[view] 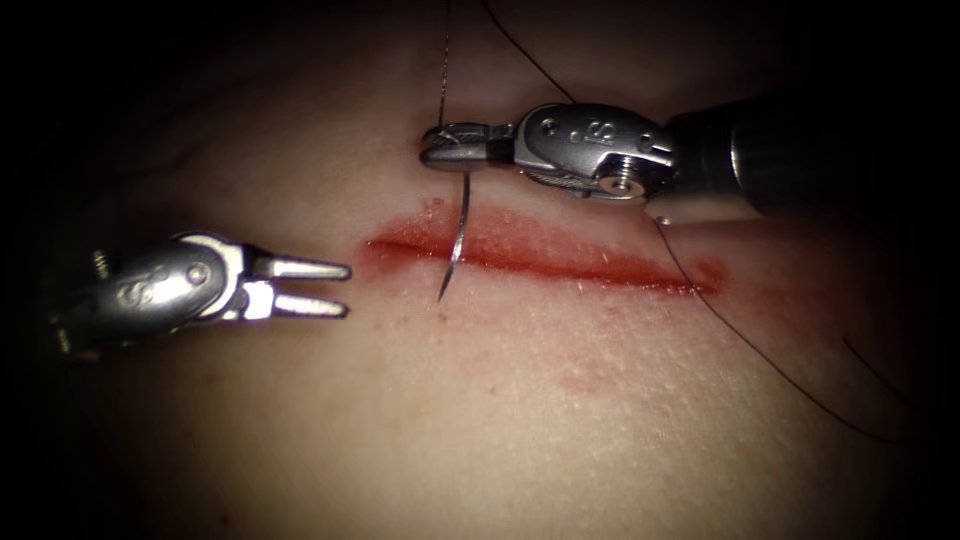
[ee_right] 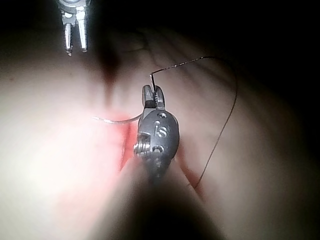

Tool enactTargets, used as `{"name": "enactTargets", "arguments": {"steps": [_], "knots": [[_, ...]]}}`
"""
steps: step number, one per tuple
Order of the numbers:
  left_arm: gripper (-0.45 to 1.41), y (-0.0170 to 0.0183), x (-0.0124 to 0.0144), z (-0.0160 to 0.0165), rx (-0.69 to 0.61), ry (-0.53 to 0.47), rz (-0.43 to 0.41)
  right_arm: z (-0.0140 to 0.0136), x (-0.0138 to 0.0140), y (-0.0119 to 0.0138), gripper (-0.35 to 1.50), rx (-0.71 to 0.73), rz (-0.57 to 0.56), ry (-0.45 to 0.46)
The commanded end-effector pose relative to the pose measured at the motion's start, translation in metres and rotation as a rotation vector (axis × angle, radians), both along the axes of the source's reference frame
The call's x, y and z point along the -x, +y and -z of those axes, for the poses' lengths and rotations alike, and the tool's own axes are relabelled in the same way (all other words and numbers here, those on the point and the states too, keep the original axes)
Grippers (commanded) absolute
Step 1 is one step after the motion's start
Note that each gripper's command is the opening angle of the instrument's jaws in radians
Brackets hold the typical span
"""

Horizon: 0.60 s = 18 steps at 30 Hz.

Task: Wound Closure
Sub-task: Use the right gripper to pass the needle through the top of the cut.

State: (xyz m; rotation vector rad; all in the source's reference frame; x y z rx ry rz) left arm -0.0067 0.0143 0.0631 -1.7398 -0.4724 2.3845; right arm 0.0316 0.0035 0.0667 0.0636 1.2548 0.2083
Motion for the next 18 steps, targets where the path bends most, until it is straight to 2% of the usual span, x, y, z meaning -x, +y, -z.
{"name": "enactTargets", "arguments": {"steps": [1,2,8,11,18], "knots": [[-0.32,-0.0001,0.0006,-0.0015,-0.010,0.014,0.012,-0.0004,-0.0014,0.0004,-0.35,0.070,0.021,-0.028],[-0.33,-0.0001,0.0008,-0.0031,-0.035,0.044,0.039,-0.0004,-0.0023,0.0006,-0.35,0.144,0.034,-0.050],[-0.35,-0.0001,0.0028,-0.0071,-0.048,0.094,0.108,-0.0013,-0.0038,0.0021,-0.35,0.299,0.072,-0.064],[-0.35,-0.0004,0.0036,-0.0075,-0.048,0.100,0.119,-0.0021,-0.0035,0.0031,-0.35,0.355,0.095,-0.062],[-0.35,-0.0009,0.0043,-0.0074,-0.053,0.093,0.113,-0.0036,-0.0028,0.0038,-0.35,0.418,0.125,-0.066]]}}
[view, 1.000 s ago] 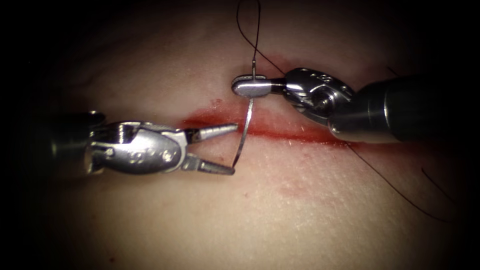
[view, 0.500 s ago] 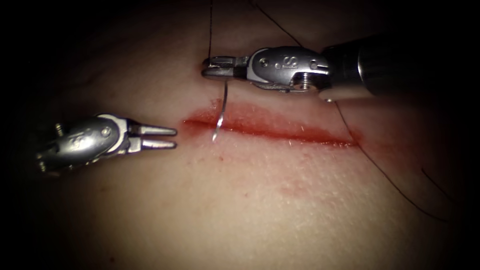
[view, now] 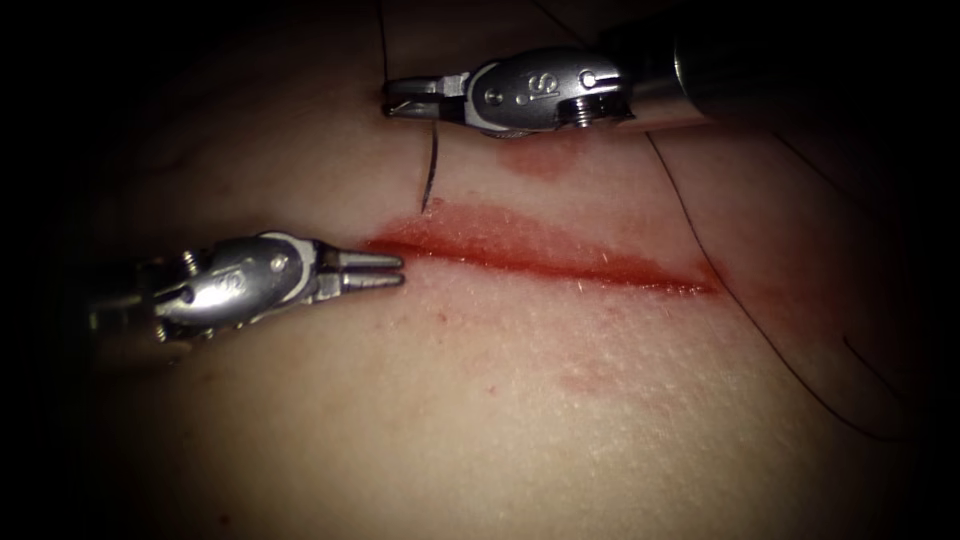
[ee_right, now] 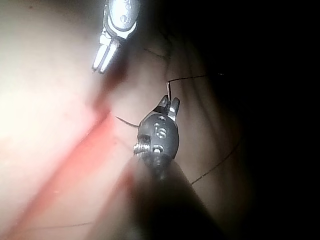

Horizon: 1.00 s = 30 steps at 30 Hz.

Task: Wound Closure
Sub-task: Use the right gripper to pass the needle through the top of the cut.

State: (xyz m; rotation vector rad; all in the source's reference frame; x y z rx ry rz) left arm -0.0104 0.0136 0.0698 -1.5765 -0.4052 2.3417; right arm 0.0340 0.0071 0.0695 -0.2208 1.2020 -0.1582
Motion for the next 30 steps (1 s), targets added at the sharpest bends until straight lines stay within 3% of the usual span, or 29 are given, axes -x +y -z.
{"name": "enactTargets", "arguments": {"steps": [1,8,30], "knots": [[-0.35,-0.0004,0.0007,-0.0008,-0.002,-0.002,-0.009,-0.0013,-0.0004,0.0001,-0.35,0.017,0.010,-0.002],[-0.35,-0.0008,0.0010,-0.0014,-0.001,0.000,-0.025,-0.0034,-0.0007,-0.0006,-0.35,0.073,0.036,-0.042],[-0.35,-0.0007,0.0008,-0.0013,-0.003,-0.002,-0.027,-0.0044,-0.0017,-0.0007,-0.35,0.113,0.004,-0.074]]}}
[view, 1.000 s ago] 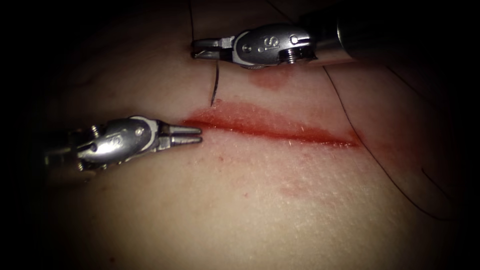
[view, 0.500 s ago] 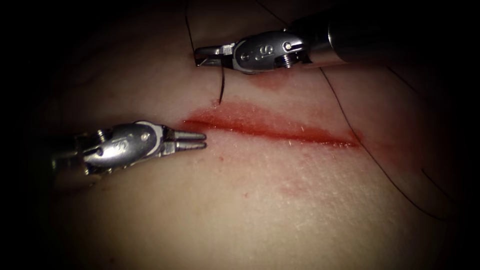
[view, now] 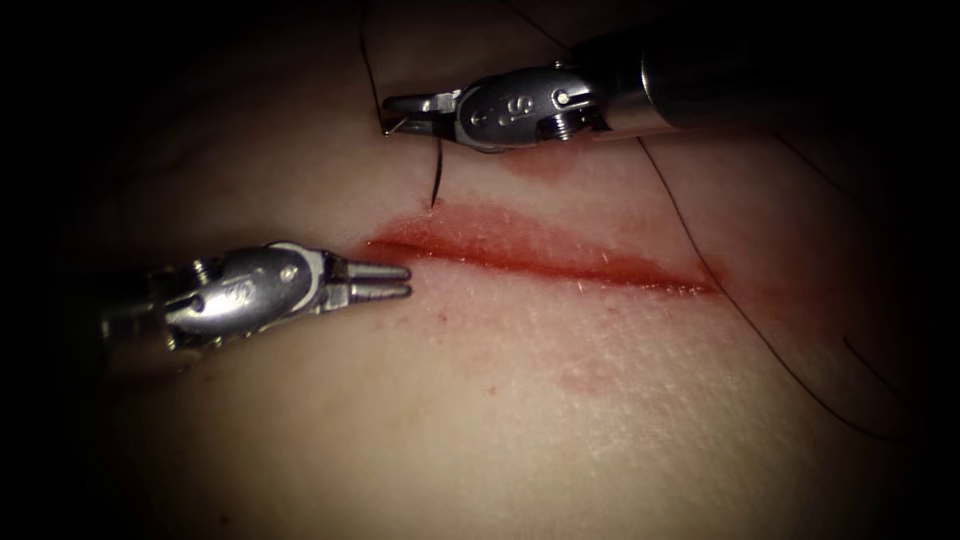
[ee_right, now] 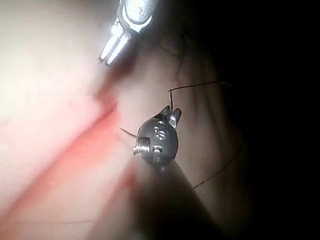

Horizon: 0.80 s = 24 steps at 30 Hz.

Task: Wound Closure
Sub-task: Use the right gripper to pass the needle through the top of the cut.

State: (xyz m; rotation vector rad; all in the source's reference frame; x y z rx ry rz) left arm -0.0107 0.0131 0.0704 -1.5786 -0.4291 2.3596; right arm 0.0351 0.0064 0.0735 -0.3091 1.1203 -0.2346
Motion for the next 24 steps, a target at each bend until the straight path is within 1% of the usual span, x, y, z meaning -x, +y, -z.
{"name": "enactTargets", "arguments": {"steps": [1,4,7,8,13,18,23,24], "knots": [[-0.35,-0.0002,0.0006,-0.0007,-0.001,0.000,-0.004,-0.0004,-0.0006,0.0000,-0.35,0.000,0.001,0.001],[-0.35,-0.0002,0.0006,-0.0007,-0.001,0.000,-0.004,-0.0007,-0.0006,-0.0008,-0.35,0.006,0.002,0.000],[-0.35,-0.0002,0.0005,-0.0007,-0.002,0.002,-0.006,-0.0019,-0.0006,-0.0024,-0.35,0.017,0.020,-0.017],[-0.35,-0.0002,0.0005,-0.0006,-0.002,0.002,-0.006,-0.0023,-0.0005,-0.0026,-0.35,0.020,0.021,-0.020],[-0.35,-0.0002,0.0005,-0.0005,-0.003,0.004,-0.008,-0.0024,-0.0007,-0.0022,-0.35,0.024,0.004,-0.015],[-0.35,-0.0002,0.0005,-0.0003,-0.005,0.006,-0.009,-0.0027,-0.0018,-0.0020,-0.35,0.025,-0.003,-0.011],[-0.35,-0.0002,0.0005,-0.0003,-0.005,0.006,-0.009,-0.0027,-0.0024,-0.0025,-0.35,0.071,0.036,-0.036],[-0.35,-0.0002,0.0005,-0.0003,-0.005,0.006,-0.009,-0.0025,-0.0028,-0.0028,-0.35,0.099,0.055,-0.049]]}}
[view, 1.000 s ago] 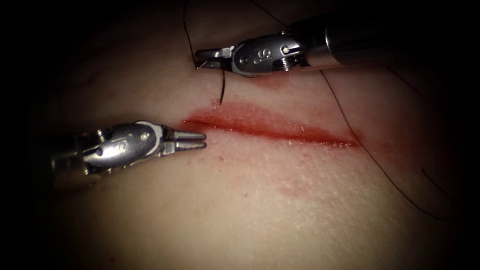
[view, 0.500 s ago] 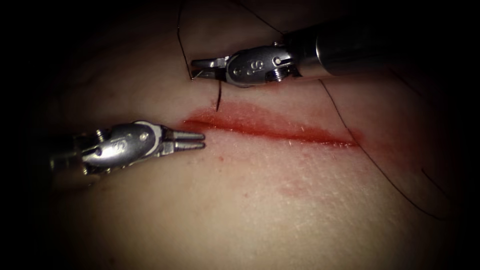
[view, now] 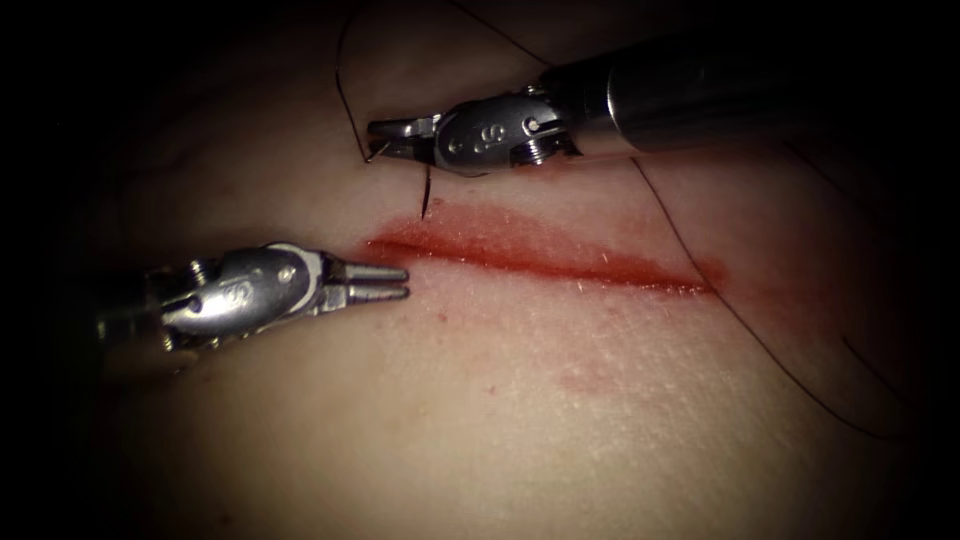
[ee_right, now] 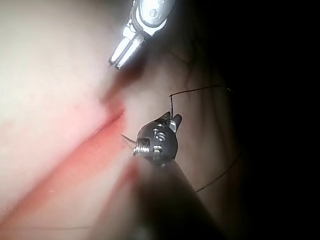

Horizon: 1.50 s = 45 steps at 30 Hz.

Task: Wound Closure
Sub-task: Use the right gripper to pass the needle through the top of the cut.

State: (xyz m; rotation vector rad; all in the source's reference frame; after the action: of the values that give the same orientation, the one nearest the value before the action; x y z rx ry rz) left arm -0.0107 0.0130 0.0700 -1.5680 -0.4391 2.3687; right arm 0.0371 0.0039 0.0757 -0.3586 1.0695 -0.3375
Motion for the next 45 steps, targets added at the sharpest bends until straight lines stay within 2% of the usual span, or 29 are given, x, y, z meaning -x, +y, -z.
{"name": "enactTargets", "arguments": {"steps": [1,7,27,33,35,45], "knots": [[-0.35,-0.0002,0.0006,-0.0007,-0.001,-0.002,-0.001,-0.0002,-0.0010,-0.0004,-0.35,0.018,0.017,-0.006],[-0.35,-0.0002,0.0006,-0.0007,-0.001,-0.001,-0.001,-0.0002,-0.0011,-0.0005,-0.35,0.097,0.065,-0.058],[-0.35,-0.0003,0.0005,-0.0007,-0.006,0.003,-0.003,-0.0023,-0.0016,-0.0016,-0.35,0.139,0.042,-0.061],[-0.35,-0.0003,0.0005,-0.0008,-0.007,0.004,-0.007,-0.0027,-0.0018,-0.0041,-0.35,0.123,0.006,-0.076],[-0.35,-0.0003,0.0005,-0.0008,-0.007,0.003,-0.008,-0.0029,-0.0017,-0.0049,-0.35,0.094,0.027,-0.046],[-0.35,-0.0004,0.0005,-0.0008,-0.007,0.006,-0.010,-0.0021,-0.0010,-0.0034,-0.35,0.003,-0.049,0.000]]}}
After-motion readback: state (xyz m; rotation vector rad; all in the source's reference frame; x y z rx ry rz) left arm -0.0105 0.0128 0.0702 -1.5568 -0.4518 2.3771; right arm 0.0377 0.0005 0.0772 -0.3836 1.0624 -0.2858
